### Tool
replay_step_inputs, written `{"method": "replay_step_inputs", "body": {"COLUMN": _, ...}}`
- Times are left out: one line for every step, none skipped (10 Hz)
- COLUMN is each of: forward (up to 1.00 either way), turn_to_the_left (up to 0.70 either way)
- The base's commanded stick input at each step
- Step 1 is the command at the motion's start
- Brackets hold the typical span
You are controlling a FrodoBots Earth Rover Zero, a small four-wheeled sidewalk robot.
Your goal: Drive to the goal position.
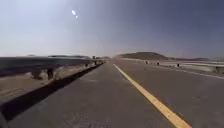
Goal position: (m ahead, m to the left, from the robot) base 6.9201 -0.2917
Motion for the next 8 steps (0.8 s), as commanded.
{"method": "replay_step_inputs", "body": {"forward": 0.50, "turn_to_the_left": 0.00}}
{"method": "replay_step_inputs", "body": {"forward": 0.50, "turn_to_the_left": 0.00}}
{"method": "replay_step_inputs", "body": {"forward": 0.50, "turn_to_the_left": 0.00}}
{"method": "replay_step_inputs", "body": {"forward": 0.50, "turn_to_the_left": 0.00}}
{"method": "replay_step_inputs", "body": {"forward": 0.50, "turn_to_the_left": 0.00}}
{"method": "replay_step_inputs", "body": {"forward": 0.50, "turn_to_the_left": 0.00}}
{"method": "replay_step_inputs", "body": {"forward": 0.50, "turn_to_the_left": 0.00}}
{"method": "replay_step_inputs", "body": {"forward": 0.50, "turn_to_the_left": 0.00}}
